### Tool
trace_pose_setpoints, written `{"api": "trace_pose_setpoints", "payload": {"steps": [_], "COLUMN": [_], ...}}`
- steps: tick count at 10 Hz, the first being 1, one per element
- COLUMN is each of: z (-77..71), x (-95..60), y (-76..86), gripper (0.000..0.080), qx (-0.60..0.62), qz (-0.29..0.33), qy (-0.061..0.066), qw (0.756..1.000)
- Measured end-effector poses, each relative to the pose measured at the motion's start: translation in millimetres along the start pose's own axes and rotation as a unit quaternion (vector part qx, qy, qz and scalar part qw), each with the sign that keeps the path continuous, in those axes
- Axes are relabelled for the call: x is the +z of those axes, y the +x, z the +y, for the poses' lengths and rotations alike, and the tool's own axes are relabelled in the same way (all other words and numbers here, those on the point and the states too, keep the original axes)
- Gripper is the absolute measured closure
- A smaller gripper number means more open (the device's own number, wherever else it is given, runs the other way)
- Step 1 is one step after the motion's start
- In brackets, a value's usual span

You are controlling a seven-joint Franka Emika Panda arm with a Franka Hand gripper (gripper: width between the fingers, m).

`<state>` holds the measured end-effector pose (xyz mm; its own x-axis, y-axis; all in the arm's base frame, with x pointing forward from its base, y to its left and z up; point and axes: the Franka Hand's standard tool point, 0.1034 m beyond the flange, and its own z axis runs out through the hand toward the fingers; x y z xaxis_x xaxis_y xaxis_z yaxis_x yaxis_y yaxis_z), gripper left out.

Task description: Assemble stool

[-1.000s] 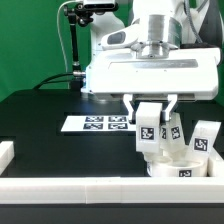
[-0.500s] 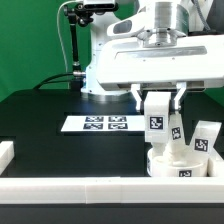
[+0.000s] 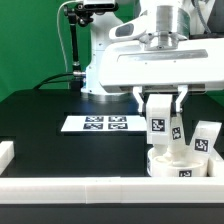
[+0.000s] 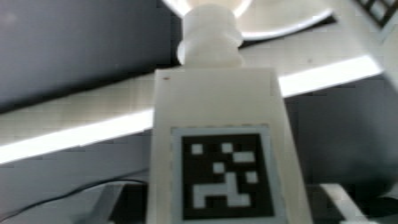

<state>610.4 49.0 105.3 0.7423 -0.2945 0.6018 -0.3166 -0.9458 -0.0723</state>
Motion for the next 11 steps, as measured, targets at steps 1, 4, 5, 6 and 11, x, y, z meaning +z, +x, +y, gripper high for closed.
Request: {"api": "trace_pose_setpoints", "payload": {"steps": [1, 4, 5, 6, 11], "z": [-2.6, 4.1, 2.7, 2.5, -4.1], "x": [1.0, 5.9, 6.2, 6.4, 6.2], "y": [-6.6, -9.7, -10.1, -9.9, -13.5], "gripper": [0.0462, 0.0462, 0.0462, 0.0462, 0.0462], "qx": [-0.004, -0.004, -0.005, -0.005, -0.005], "qz": [0.0, 0.0, -0.002, -0.003, -0.005], "qy": [-0.001, -0.006, -0.005, -0.005, -0.003], "qw": [1.0, 1.0, 1.0, 1.0, 1.0]}}
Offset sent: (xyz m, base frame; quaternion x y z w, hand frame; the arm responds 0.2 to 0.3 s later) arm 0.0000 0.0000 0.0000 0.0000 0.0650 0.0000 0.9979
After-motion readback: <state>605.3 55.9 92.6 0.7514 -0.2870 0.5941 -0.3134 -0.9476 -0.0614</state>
